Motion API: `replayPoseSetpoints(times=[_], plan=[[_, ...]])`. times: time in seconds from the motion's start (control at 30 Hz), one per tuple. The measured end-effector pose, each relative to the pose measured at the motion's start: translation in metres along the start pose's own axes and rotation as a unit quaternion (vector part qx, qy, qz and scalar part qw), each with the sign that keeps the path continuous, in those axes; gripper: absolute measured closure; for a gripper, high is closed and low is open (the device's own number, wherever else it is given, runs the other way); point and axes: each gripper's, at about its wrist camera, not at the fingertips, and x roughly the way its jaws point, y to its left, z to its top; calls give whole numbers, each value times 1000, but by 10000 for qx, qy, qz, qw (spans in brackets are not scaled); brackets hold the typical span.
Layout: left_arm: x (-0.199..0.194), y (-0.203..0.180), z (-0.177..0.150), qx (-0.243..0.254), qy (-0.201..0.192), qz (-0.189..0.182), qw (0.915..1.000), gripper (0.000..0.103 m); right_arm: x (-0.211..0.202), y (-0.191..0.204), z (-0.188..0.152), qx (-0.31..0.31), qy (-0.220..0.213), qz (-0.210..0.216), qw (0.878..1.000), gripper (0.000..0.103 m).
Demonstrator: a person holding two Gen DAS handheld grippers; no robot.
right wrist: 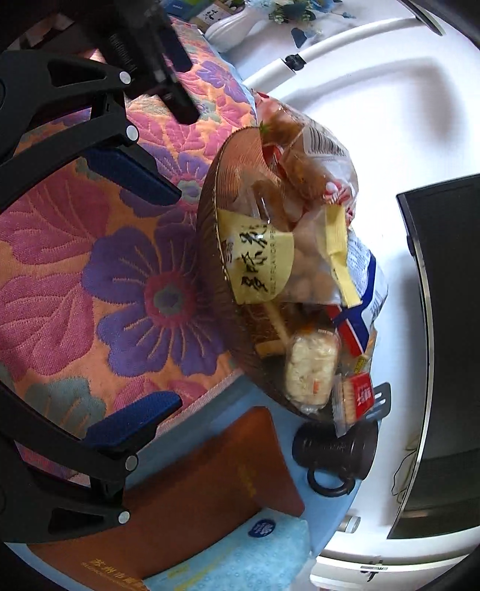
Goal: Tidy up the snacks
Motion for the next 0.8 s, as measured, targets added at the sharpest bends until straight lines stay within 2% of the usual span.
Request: replayPoseSetpoints(times=[0.23, 0.8], plan=[[10, -7, -13, 218, 96, 180, 9996, 5, -4, 3, -2, -93, -68, -97, 9999, 3], [9, -6, -13, 306, 57, 461, 9985, 5, -10, 23, -3, -584, -270, -302, 9975, 3]])
